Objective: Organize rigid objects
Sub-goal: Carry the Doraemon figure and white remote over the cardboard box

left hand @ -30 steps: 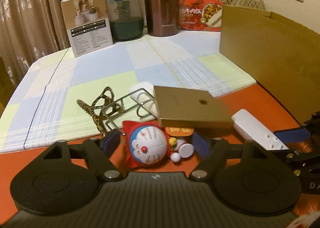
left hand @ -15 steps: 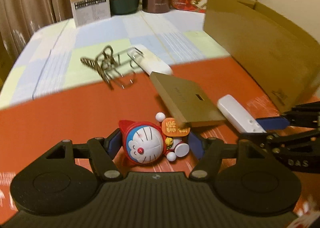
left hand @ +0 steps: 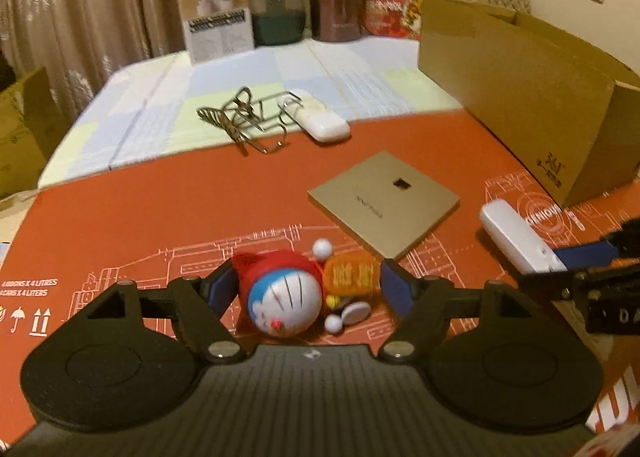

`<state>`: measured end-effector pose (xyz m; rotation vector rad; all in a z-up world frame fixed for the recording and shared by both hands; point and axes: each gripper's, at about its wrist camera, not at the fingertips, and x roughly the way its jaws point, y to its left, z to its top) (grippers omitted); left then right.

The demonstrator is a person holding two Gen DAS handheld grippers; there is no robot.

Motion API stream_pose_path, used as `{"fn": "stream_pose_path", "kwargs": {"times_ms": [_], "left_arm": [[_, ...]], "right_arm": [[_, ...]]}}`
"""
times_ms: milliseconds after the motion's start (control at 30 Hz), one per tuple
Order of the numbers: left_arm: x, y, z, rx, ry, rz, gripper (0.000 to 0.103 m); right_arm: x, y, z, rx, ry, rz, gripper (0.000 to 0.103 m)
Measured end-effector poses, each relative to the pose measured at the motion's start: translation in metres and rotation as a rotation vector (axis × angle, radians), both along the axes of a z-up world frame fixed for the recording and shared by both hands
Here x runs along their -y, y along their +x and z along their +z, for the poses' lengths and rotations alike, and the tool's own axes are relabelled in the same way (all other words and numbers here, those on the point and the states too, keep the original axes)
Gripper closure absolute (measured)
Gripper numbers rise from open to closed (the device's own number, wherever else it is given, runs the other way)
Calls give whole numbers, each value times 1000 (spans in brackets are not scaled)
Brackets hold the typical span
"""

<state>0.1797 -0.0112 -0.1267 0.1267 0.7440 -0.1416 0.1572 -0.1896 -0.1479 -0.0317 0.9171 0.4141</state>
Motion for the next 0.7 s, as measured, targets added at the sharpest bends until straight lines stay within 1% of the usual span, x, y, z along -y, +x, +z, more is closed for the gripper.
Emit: {"fn": "stream_pose_path", "kwargs": {"times_ms": [267,467,533,600,700], "left_arm": [[0,-2,-5,27,13,84,31],[-1,0,-7,16,21,82,32],[-2,0,-7,17,30,79,32],[-1,0,-7,17,45,73,35],[1,0,-8,17,69,56,36]], "right_arm": [[2,-1,-1,4,0,-5,68],[1,-1,-1,8,-3,-2,68],[1,-1,-1,9,-1,-3,68],[1,-2,-1,9,-1,-3,68],[2,-3,-1,7,2,-5,68]]}}
